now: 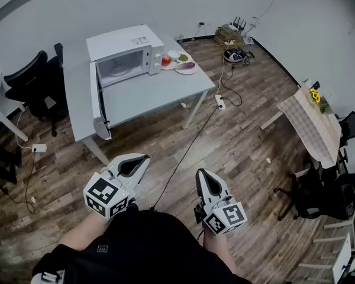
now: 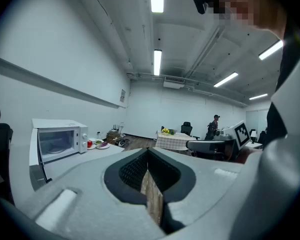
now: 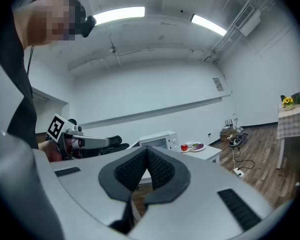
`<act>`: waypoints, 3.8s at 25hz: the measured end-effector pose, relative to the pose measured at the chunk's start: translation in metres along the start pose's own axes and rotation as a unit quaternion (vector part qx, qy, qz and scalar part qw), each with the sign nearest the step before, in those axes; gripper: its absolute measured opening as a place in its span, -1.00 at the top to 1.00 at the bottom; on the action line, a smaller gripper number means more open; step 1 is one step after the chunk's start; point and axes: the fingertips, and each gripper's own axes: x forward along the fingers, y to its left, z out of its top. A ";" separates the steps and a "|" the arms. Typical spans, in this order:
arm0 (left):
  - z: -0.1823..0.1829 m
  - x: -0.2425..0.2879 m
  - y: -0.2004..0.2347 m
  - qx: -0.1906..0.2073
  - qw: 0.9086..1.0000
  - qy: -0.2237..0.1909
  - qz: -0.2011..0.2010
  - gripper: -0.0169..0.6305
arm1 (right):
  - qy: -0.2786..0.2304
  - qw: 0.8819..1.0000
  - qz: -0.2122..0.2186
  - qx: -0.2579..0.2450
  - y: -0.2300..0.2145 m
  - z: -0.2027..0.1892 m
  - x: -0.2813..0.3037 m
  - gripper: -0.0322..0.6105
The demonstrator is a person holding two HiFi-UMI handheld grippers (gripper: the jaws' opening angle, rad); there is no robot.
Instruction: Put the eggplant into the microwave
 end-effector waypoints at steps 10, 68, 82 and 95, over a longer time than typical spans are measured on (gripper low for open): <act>-0.002 0.021 -0.024 0.008 1.000 0.010 -0.013 0.92 | -0.012 1.000 -0.005 -0.003 -0.017 0.003 -0.019 0.86; 0.057 0.348 0.189 0.004 1.000 0.013 0.006 0.92 | 0.057 0.998 0.038 -0.010 -0.292 0.018 0.250 0.85; 0.061 0.404 0.273 -0.036 0.996 0.008 0.082 0.92 | 0.115 0.987 0.086 -0.068 -0.357 0.024 0.363 0.85; 0.085 0.494 0.322 -0.063 0.973 0.005 0.222 0.92 | 0.142 0.953 0.234 -0.130 -0.454 0.039 0.454 0.84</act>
